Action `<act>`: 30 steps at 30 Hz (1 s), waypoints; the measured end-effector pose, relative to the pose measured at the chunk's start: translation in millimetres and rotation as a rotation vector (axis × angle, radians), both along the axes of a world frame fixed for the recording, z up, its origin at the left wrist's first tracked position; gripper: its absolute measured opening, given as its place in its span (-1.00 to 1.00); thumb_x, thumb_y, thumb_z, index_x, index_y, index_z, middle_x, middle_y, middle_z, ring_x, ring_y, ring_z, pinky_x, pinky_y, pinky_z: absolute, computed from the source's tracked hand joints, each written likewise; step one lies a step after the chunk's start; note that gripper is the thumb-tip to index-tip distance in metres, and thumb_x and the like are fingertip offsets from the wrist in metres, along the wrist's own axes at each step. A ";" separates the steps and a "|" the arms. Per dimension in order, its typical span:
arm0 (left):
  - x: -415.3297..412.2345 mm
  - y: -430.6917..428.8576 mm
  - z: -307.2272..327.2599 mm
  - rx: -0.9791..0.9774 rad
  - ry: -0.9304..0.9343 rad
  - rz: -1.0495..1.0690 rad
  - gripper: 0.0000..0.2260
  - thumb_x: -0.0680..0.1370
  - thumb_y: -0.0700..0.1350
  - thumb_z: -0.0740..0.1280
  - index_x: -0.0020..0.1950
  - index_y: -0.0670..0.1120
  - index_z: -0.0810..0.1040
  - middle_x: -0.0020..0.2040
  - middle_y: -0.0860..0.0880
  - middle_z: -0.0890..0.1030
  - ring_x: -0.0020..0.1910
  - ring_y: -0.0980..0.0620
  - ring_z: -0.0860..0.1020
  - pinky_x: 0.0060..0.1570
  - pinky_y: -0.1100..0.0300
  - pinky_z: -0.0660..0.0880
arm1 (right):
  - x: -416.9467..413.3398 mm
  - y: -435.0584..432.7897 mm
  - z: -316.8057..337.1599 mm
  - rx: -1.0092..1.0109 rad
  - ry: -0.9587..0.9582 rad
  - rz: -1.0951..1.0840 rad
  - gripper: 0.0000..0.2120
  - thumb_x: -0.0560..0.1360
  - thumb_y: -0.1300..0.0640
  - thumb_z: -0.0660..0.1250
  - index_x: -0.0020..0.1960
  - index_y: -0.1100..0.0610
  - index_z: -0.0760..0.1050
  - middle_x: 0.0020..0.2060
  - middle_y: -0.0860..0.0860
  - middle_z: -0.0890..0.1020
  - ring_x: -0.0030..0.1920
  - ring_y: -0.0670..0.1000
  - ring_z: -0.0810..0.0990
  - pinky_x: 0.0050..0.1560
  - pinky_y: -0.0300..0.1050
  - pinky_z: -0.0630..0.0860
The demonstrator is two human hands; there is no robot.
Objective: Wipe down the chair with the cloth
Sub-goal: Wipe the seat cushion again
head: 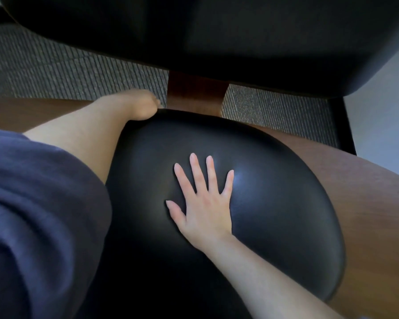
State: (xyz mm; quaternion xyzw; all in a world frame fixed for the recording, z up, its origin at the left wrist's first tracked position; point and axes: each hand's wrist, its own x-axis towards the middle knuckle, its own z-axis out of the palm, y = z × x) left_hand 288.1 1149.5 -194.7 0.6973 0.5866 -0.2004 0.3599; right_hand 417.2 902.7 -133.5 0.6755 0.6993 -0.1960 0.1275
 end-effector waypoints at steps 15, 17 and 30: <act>-20.5 -5.3 10.0 0.018 0.099 -0.097 -0.46 0.67 0.18 -0.07 0.49 -0.12 0.33 0.49 -0.19 0.33 0.47 -0.20 0.28 0.43 -0.09 0.22 | 0.4 -2.4 -3.3 0.018 0.028 -0.030 -0.34 0.51 -0.27 0.05 0.56 -0.08 0.10 0.59 0.04 0.07 0.58 0.20 -0.01 0.42 0.48 0.00; -28.3 -8.2 16.9 0.038 0.129 -0.117 -0.44 0.66 0.21 -0.10 0.48 -0.11 0.35 0.47 -0.18 0.37 0.45 -0.20 0.32 0.38 -0.10 0.26 | 0.6 -2.6 -4.1 0.014 0.026 -0.028 -0.34 0.51 -0.27 0.04 0.56 -0.08 0.11 0.59 0.04 0.07 0.58 0.19 -0.01 0.42 0.48 0.00; -124.8 -20.0 58.9 0.205 0.420 -0.107 -0.49 0.66 0.17 -0.08 0.31 -0.17 0.41 0.29 -0.23 0.52 0.28 -0.24 0.48 0.21 -0.09 0.34 | 0.7 -1.0 1.0 -0.038 -0.004 -0.026 -0.37 0.54 -0.26 -0.02 0.56 -0.08 0.09 0.59 0.03 0.07 0.58 0.19 -0.02 0.44 0.46 -0.04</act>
